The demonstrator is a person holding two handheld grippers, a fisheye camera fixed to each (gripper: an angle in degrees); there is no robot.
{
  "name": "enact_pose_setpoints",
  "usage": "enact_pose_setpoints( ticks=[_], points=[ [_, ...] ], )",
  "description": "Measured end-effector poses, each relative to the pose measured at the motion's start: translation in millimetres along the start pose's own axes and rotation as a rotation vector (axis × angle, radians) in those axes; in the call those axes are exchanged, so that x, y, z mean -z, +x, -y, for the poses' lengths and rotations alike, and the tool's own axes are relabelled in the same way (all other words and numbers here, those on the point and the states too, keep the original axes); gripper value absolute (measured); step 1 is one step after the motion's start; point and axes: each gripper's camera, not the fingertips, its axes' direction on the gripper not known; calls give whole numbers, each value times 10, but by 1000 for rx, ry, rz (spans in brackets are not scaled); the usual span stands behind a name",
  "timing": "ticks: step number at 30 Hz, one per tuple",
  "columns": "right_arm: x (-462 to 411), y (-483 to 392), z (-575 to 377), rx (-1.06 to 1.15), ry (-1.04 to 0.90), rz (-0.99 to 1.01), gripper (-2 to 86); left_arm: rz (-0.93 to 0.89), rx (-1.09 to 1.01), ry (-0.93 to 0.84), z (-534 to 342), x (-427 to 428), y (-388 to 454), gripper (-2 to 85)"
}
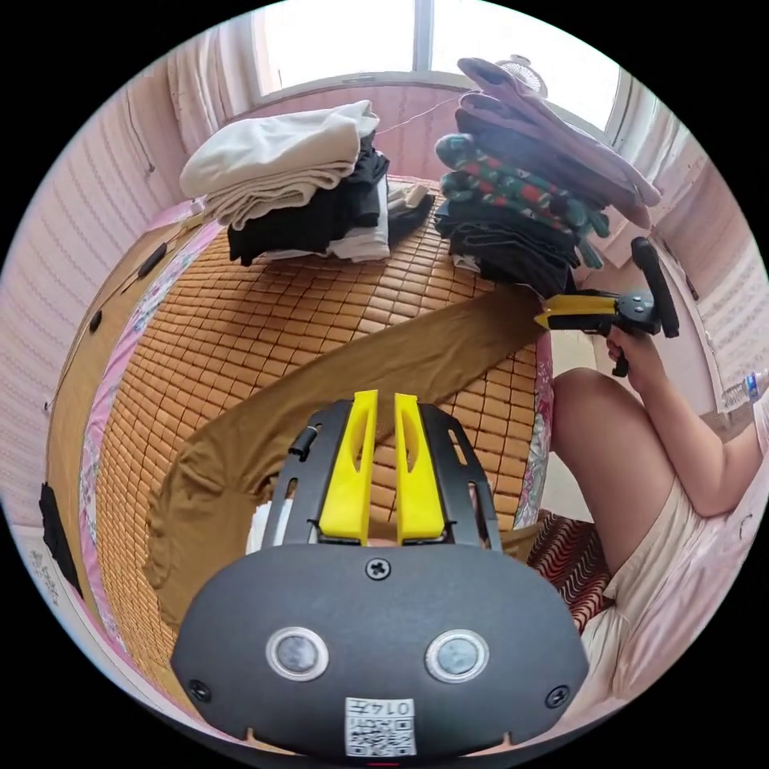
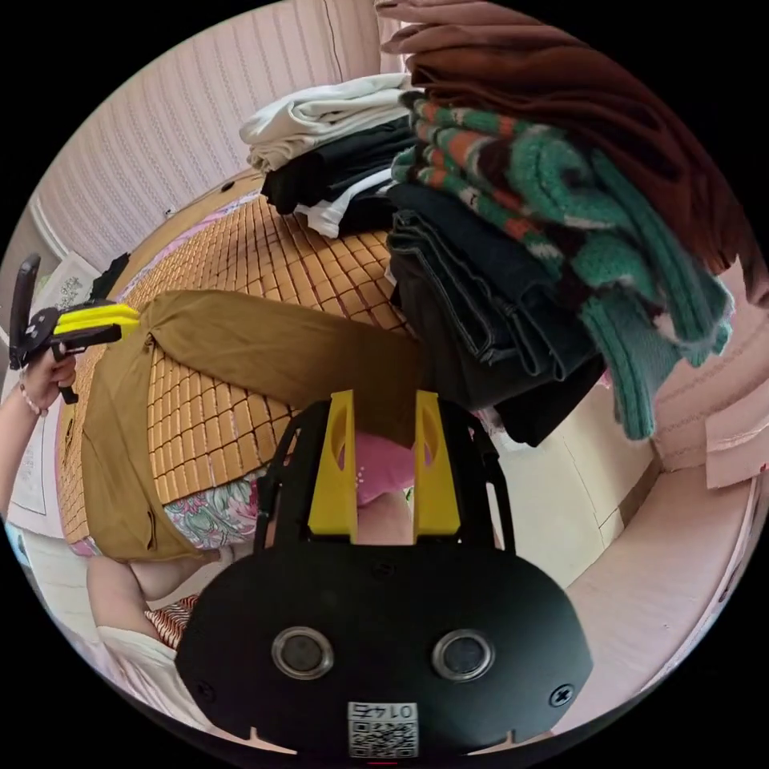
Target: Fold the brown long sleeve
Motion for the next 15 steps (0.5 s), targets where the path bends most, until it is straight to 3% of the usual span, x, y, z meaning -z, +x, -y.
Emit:
enact_pose_setpoints(
  ticks=[7, 15],
  points=[
    [-151, 234, -17, -55, -58, -19, 88, -18, -139, -74, 793, -647, 381, 68],
    [-195, 409, -51, -60, -33, 39, 48, 0, -119, -226, 974, -1086, 472, 67]
  ],
)
